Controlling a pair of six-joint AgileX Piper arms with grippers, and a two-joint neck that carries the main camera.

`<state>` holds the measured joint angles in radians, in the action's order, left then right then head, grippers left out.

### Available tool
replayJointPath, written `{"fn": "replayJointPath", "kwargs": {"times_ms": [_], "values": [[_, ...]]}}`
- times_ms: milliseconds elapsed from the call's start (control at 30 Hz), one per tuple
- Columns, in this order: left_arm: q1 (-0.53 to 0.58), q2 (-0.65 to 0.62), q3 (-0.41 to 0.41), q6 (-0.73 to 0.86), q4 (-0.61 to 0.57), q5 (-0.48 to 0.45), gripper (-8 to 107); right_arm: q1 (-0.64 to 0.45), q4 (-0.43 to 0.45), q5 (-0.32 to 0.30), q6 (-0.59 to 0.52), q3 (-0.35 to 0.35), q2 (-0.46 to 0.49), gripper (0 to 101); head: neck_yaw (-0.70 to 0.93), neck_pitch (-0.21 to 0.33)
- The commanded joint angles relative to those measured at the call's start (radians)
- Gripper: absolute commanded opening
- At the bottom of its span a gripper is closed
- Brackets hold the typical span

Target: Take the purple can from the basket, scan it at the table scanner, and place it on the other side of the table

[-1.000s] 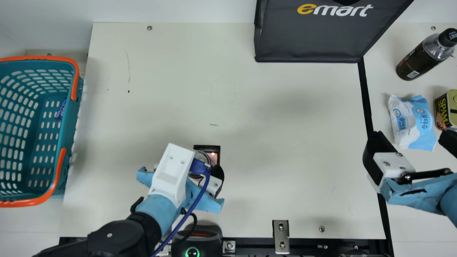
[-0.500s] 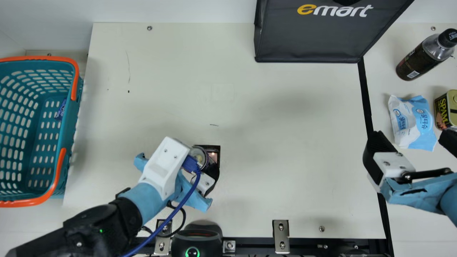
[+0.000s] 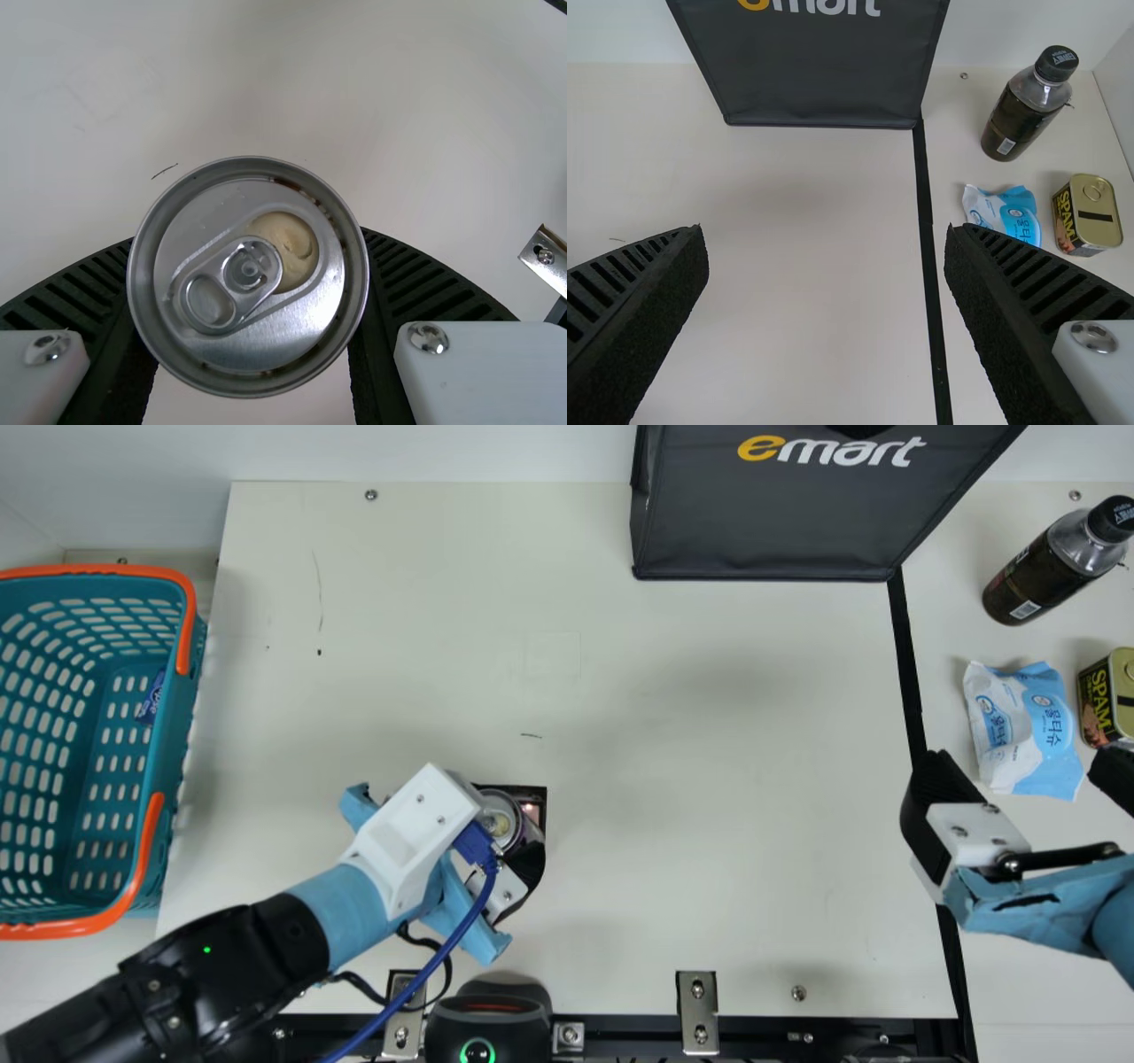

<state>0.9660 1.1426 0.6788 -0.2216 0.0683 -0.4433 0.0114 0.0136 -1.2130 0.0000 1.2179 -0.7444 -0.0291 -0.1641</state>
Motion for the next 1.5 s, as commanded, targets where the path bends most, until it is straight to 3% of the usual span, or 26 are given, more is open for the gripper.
{"fn": "replayJointPath", "kwargs": {"times_ms": [0, 467, 767, 1133, 1467], "values": [[-0.024, -0.003, 0.018, 0.261, -0.108, -0.026, -8, 0.000, 0.000, 0.000, 0.000, 0.000, 0.000, 95, 0.002, 0.026], [-0.287, 0.039, 0.128, 0.947, -0.518, -0.243, -8, 0.000, 0.000, 0.001, 0.000, 0.000, 0.000, 95, 0.002, 0.026], [-0.474, 0.111, 0.154, 1.296, -0.725, -0.366, -8, 0.000, 0.000, 0.001, 0.000, 0.000, 0.000, 95, 0.002, 0.026], [-0.602, 0.166, 0.140, 1.594, -0.878, -0.477, -8, 0.000, 0.000, 0.001, 0.000, 0.000, 0.000, 95, 0.002, 0.026], [-0.613, 0.185, 0.122, 1.723, -0.955, -0.509, -8, 0.000, 0.000, 0.000, 0.000, 0.000, 0.000, 95, 0.002, 0.026]]}}
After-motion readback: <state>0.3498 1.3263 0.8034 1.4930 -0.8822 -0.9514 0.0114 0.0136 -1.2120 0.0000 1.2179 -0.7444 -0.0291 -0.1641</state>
